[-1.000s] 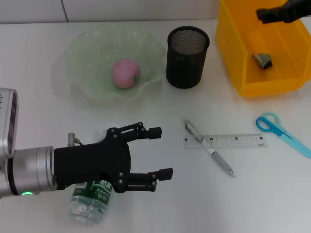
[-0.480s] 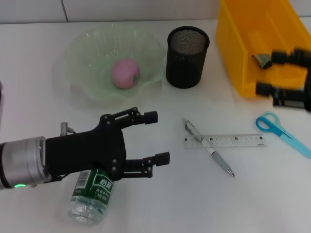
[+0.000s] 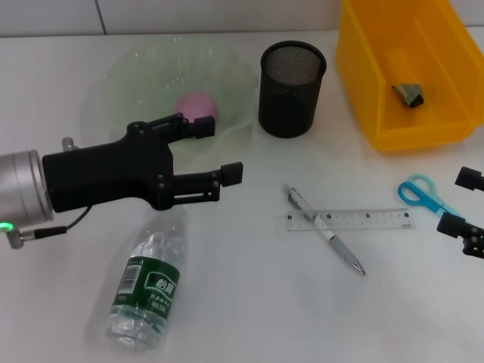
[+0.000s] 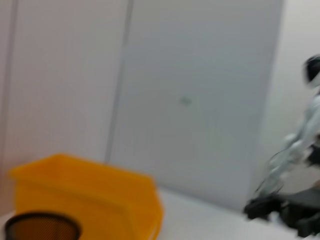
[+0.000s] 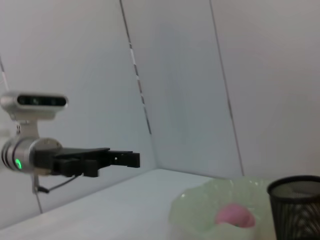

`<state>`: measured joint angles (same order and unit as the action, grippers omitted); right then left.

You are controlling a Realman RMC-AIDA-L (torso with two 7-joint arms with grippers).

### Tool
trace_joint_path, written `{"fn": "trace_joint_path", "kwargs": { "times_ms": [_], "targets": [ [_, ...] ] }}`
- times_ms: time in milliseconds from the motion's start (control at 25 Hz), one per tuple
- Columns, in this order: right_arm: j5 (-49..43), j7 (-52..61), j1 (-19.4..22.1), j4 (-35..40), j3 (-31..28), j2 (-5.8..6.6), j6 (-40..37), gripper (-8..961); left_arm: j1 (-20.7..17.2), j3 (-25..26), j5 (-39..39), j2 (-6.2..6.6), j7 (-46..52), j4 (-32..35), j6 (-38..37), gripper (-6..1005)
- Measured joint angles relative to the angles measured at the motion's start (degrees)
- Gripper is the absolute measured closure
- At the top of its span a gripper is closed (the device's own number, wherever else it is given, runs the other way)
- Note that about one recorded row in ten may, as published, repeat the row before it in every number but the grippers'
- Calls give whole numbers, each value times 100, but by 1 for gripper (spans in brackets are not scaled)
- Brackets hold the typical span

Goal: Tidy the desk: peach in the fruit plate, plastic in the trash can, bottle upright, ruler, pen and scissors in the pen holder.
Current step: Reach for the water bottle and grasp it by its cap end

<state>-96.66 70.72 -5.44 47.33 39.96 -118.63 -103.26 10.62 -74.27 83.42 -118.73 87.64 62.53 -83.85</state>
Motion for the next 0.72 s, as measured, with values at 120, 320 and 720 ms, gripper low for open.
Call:
{"fn": "trace_joint_path", "kwargs": {
  "times_ms": [120,320,720],
  "targets": [
    [-116,-77,-32,-80,-110,-21,13,119,-314,-433,621,11,1025,1156,782,139],
    [-186,-90,-61,-114,-122,-25,23,119,-647,-1117,2230,10,3083,2775,1545,139],
    [-265,-95,-162,-121,-128,-29,105,119,-430,-2274,5016,-5,5835,4042,1801,139]
  ]
}}
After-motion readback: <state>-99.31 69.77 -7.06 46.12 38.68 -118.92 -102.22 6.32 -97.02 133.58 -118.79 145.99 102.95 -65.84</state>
